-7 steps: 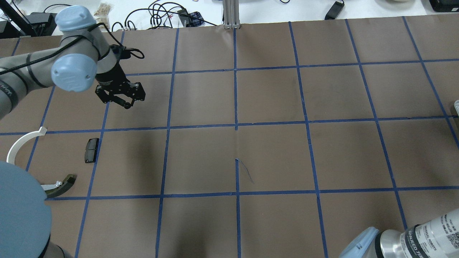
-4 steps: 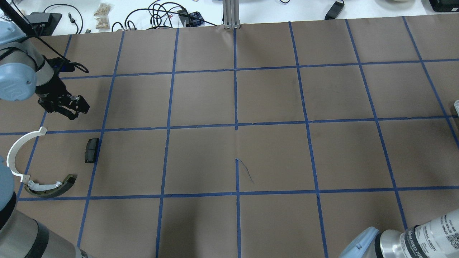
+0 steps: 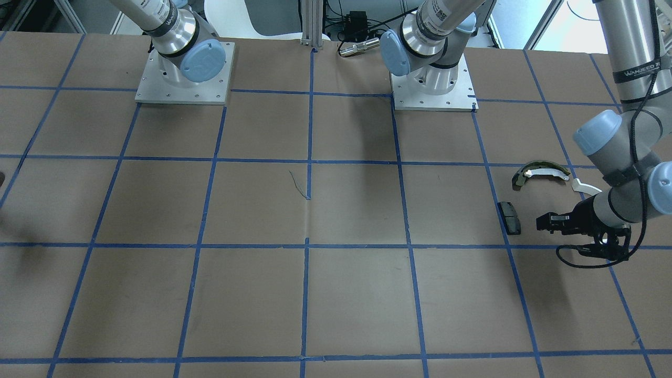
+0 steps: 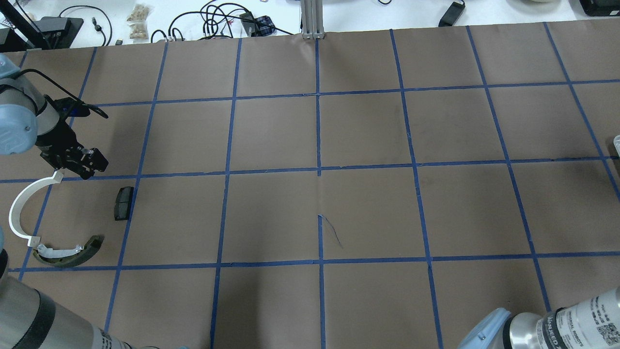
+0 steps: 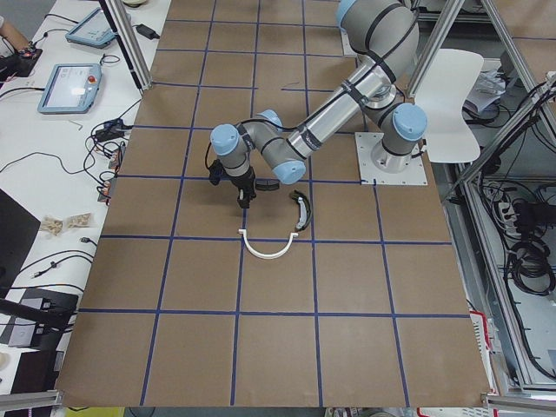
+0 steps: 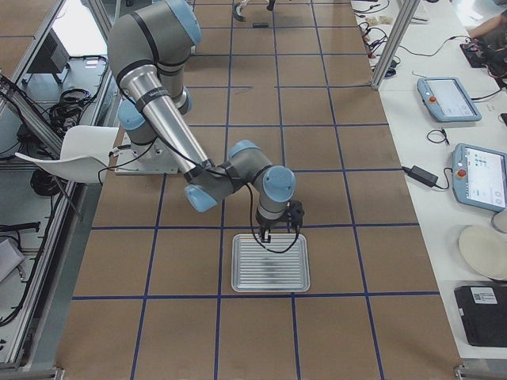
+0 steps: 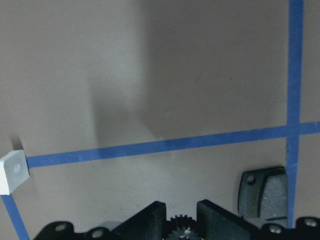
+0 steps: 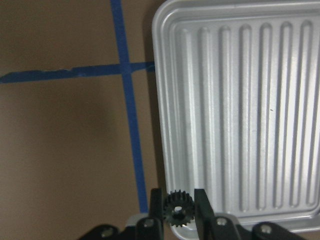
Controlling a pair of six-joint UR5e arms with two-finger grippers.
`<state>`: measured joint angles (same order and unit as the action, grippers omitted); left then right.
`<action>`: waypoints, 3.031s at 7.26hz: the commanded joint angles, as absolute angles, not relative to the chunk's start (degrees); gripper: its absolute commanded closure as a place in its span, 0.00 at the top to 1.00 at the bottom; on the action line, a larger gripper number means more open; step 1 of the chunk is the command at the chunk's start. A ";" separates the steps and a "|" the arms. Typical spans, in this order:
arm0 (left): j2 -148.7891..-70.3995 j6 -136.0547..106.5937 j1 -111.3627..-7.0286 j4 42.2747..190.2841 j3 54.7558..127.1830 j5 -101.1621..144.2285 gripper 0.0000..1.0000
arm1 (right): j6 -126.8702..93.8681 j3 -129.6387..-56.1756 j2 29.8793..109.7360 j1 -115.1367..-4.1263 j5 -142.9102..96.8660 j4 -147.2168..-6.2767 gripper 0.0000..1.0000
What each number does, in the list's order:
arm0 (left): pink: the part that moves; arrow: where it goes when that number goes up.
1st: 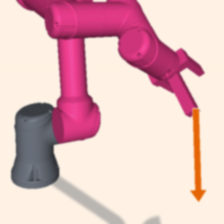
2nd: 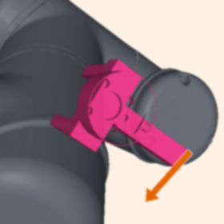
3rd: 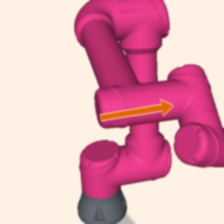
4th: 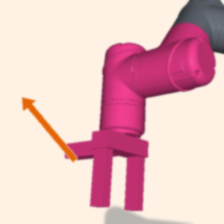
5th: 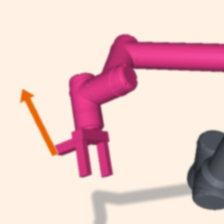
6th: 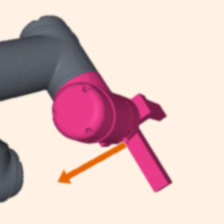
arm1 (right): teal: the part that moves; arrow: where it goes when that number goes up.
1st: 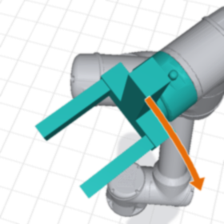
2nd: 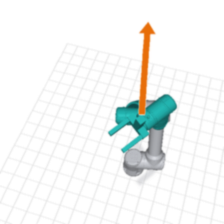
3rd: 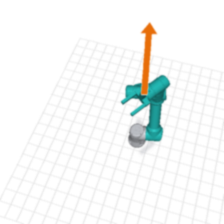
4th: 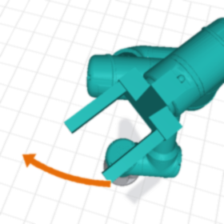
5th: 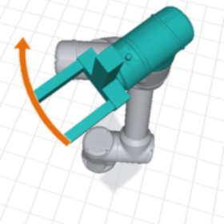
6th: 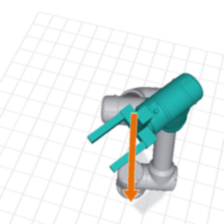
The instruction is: Place bearing gear from tray to pile
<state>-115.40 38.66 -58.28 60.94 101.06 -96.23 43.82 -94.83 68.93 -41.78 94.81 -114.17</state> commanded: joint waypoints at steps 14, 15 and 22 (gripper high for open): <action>-99.69 -6.33 -92.89 93.78 78.39 -94.48 1.00 | -48.08 -102.30 65.40 -113.90 79.73 -124.89 0.00; -97.67 -5.20 -92.99 94.04 78.92 -94.92 1.00 | -48.16 -102.65 65.04 -114.08 79.80 -127.15 0.28; -91.23 -3.59 -91.23 83.05 90.62 -90.54 1.00 | -25.66 -101.78 75.46 -98.76 82.88 -118.28 1.00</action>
<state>-91.24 -2.08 -91.25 81.99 90.56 -92.37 -35.58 -101.98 70.96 -105.37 82.70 -124.01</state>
